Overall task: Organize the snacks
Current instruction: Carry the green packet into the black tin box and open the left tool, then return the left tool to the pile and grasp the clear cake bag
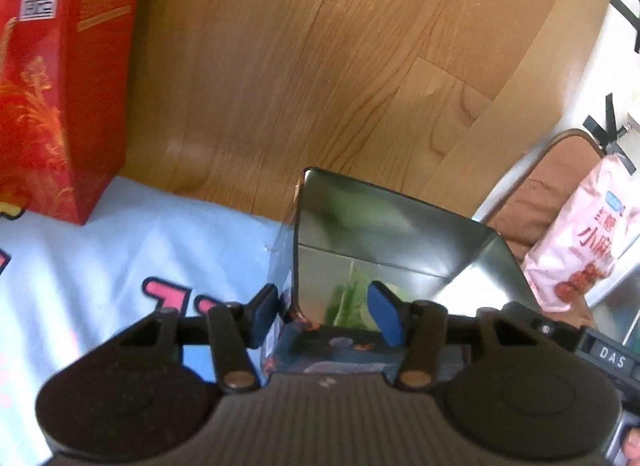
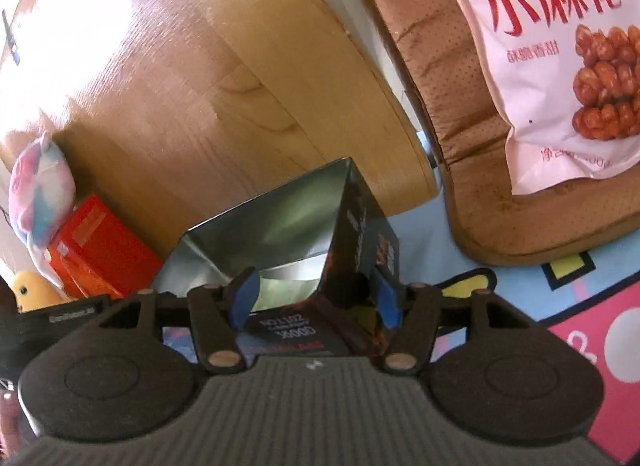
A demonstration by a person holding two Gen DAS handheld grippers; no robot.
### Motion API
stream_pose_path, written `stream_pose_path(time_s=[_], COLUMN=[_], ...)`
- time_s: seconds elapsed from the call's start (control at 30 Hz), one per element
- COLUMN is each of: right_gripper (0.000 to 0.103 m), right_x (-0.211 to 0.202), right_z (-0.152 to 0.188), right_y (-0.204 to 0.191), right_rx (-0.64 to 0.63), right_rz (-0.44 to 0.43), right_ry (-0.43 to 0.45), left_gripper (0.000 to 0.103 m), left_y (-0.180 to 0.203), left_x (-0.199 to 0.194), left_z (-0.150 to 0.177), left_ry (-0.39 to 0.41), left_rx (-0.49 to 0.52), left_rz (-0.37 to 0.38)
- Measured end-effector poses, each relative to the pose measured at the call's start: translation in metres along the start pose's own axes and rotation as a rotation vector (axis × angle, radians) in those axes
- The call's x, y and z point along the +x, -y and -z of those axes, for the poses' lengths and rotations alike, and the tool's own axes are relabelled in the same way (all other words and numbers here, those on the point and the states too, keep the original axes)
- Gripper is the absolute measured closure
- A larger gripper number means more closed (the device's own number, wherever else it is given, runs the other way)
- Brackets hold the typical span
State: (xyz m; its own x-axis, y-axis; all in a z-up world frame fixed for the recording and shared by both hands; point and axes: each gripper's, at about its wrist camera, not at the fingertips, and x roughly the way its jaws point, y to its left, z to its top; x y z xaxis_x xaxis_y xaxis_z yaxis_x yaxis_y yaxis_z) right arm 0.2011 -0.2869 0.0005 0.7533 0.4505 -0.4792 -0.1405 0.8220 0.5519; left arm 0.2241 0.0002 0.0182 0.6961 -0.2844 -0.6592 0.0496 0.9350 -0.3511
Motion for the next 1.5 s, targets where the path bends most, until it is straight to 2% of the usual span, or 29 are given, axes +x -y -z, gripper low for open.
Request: stream_pose_path(time_s=[0.1, 0.17, 0.23, 0.33, 0.43, 0.57, 0.7, 0.77, 0.83, 0.9, 0.93, 0.97, 1.03, 1.13, 1.3, 1.5], right_gripper=[0.038, 0.037, 0.038, 0.038, 0.038, 0.038, 0.038, 0.038, 0.038, 0.039, 0.039, 0.039, 0.038, 0.038, 0.038, 0.038], right_x=[-0.007, -0.002, -0.007, -0.041, -0.079, -0.122, -0.136, -0.138, -0.136, -0.133, -0.135, -0.137, -0.135, -0.135, -0.132, -0.132], right_z=[0.009, 0.004, 0.001, 0.007, 0.032, 0.083, 0.118, 0.129, 0.138, 0.143, 0.142, 0.142, 0.14, 0.139, 0.137, 0.137], right_y=[-0.007, -0.003, 0.004, 0.011, 0.009, -0.003, -0.013, -0.017, -0.017, -0.014, -0.015, -0.014, -0.011, -0.004, 0.001, 0.001], right_rx=[-0.02, -0.011, 0.044, 0.074, 0.045, -0.053, -0.103, -0.123, -0.117, -0.104, -0.117, -0.12, -0.1, -0.072, -0.048, -0.056], right_rz=[-0.008, -0.027, -0.05, -0.068, -0.117, -0.146, -0.169, -0.173, -0.155, -0.142, -0.144, -0.14, -0.13, -0.138, -0.15, -0.156], right_ry=[0.001, -0.004, 0.015, 0.09, 0.117, 0.139, 0.157, 0.161, 0.149, 0.131, 0.151, 0.176, 0.164, 0.162, 0.151, 0.146], left_gripper=[0.048, 0.047, 0.047, 0.047, 0.047, 0.047, 0.047, 0.045, 0.045, 0.045, 0.045, 0.045, 0.045, 0.044, 0.044, 0.044], left_y=[-0.007, -0.008, -0.012, -0.019, -0.018, -0.019, -0.019, -0.022, -0.022, -0.019, -0.018, -0.017, -0.015, -0.013, -0.021, -0.028], left_x=[-0.009, -0.014, -0.036, -0.076, -0.107, -0.128, -0.141, -0.141, -0.136, -0.134, -0.133, -0.134, -0.137, -0.136, -0.13, -0.13], left_z=[0.002, 0.001, 0.007, 0.026, 0.058, 0.105, 0.151, 0.166, 0.174, 0.183, 0.186, 0.187, 0.19, 0.192, 0.187, 0.186], left_ry=[0.012, 0.01, 0.067, 0.158, 0.198, 0.172, 0.208, 0.228, 0.202, 0.216, 0.221, 0.223, 0.257, 0.246, 0.206, 0.206], left_rx=[-0.003, -0.017, -0.025, -0.011, 0.072, 0.138, 0.175, 0.152, 0.142, 0.18, 0.193, 0.2, 0.224, 0.237, 0.18, 0.133], left_rz=[-0.001, 0.005, -0.003, 0.026, 0.049, 0.117, 0.161, 0.185, 0.173, 0.118, 0.101, 0.106, 0.104, 0.107, 0.115, 0.121])
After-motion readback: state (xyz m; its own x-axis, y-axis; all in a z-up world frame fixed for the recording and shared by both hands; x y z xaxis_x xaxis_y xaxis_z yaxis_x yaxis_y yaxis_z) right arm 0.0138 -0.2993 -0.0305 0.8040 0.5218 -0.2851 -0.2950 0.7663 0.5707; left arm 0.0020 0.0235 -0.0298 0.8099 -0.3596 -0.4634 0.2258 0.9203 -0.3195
